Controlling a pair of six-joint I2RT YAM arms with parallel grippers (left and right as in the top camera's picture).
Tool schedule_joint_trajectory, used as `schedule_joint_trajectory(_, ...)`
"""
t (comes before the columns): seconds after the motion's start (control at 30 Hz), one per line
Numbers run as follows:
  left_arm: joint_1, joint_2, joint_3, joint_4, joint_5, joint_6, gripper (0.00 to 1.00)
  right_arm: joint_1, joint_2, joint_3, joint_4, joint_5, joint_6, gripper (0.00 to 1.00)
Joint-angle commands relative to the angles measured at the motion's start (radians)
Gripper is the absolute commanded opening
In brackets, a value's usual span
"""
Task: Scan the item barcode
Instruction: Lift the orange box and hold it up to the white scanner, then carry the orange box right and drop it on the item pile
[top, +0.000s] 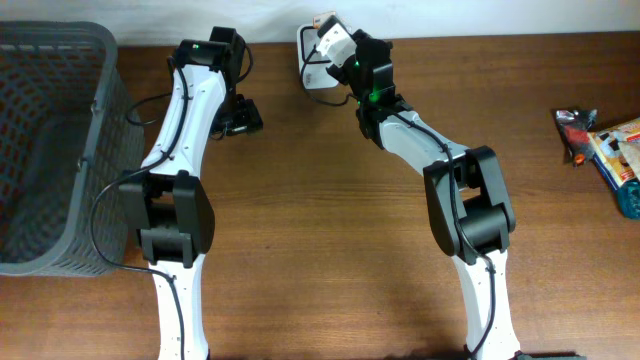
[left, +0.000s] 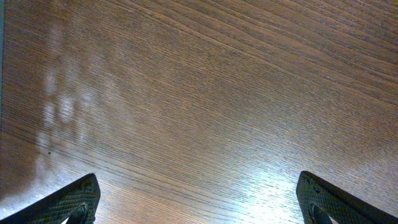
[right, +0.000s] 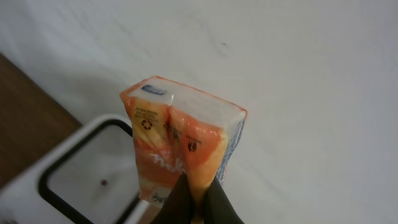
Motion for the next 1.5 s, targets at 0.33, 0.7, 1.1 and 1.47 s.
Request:
schedule_joint_trajectory(0.33, 0.001, 0.007, 0.015, -0.001, -0.011, -0.009, 0.99, 0.024, 0.007, 0.010, -0.028, 0.072, 0.278, 0.04)
schedule_joint_trajectory(0.7, 0.001, 0.007, 0.015, -0.001, -0.011, -0.009, 0.99, 0.063, 0.007, 0.010, -0.117, 0.166, -0.174, 0.04)
schedule_joint_trajectory(1.1, 0.001, 0.007, 0.015, -0.001, -0.011, -0.009, 0.99, 0.047, -0.032, 0.071, -0.052, 0.306, 0.112, 0.04)
schedule_joint_trajectory(1.47, 0.001, 0.007, 0.015, -0.001, -0.011, -0.009, 0.99, -0.449, -0.312, 0.114, -0.907, 0.316, 0.801, 0.04)
